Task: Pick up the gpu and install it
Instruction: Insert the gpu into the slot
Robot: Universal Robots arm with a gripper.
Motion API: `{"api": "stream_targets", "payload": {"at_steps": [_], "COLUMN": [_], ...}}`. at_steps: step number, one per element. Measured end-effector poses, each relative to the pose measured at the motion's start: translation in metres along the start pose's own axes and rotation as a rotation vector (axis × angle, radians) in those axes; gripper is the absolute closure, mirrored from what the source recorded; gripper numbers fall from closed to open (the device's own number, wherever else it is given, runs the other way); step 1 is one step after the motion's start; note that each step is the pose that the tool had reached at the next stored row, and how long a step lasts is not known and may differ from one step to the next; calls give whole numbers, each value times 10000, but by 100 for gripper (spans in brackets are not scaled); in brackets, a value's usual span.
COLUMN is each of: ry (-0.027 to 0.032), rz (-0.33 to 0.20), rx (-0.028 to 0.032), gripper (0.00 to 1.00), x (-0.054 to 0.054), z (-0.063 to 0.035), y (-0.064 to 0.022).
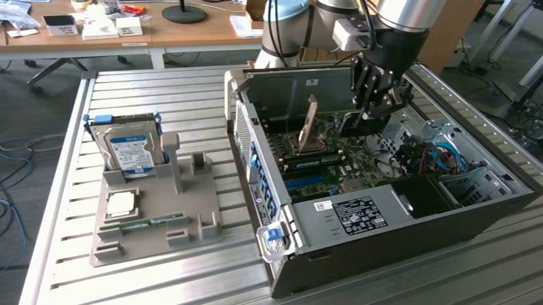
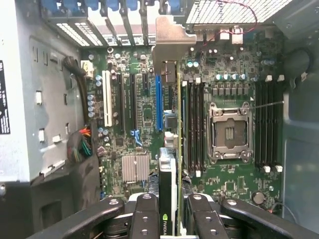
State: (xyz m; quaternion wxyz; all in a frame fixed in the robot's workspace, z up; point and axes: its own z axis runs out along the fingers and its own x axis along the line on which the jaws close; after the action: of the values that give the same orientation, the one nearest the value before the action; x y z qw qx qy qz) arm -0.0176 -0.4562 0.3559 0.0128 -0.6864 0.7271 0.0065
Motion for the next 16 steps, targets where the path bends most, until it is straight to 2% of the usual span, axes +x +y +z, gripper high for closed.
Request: {"api": "stream_targets", "payload": {"at_steps": [7,16], "ry": [1,1], "rz": [108,135], "rx": [3,4], "gripper": [73,73], "x": [11,46], "z": [54,169], "y": [125,166]}}
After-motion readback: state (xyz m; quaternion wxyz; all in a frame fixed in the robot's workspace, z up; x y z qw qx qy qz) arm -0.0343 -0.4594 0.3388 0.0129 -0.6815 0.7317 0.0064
